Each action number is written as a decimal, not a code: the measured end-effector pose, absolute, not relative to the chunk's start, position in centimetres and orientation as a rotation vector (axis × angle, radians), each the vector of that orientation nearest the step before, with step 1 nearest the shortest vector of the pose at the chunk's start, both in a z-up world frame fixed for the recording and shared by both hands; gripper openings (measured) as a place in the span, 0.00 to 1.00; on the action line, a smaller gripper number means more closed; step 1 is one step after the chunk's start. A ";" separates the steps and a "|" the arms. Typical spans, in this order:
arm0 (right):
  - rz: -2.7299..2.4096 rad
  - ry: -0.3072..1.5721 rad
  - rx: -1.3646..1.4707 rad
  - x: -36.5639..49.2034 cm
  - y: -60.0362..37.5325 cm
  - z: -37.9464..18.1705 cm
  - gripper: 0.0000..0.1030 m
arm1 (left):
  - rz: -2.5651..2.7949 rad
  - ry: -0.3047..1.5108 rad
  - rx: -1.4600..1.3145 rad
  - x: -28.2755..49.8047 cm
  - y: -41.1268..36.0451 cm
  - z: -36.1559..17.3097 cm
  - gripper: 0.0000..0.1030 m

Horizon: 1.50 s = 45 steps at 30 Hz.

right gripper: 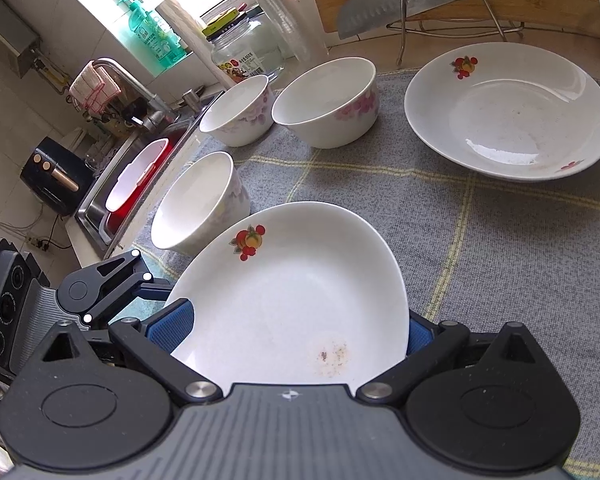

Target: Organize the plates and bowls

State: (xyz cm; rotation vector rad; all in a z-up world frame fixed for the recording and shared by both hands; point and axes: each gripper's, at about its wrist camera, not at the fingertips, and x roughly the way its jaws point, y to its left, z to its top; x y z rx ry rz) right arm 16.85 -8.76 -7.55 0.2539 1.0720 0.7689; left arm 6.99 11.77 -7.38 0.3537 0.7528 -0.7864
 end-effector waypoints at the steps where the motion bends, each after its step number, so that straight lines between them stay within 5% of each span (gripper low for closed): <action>1: 0.769 1.071 0.254 16.8 -8.9 -7.5 1.00 | -0.785 0.753 0.354 7.0 11.6 -7.3 0.98; 45: 0.697 0.951 0.291 18.2 -24.3 -4.9 1.00 | -0.824 0.717 0.410 12.3 -2.9 -4.3 0.98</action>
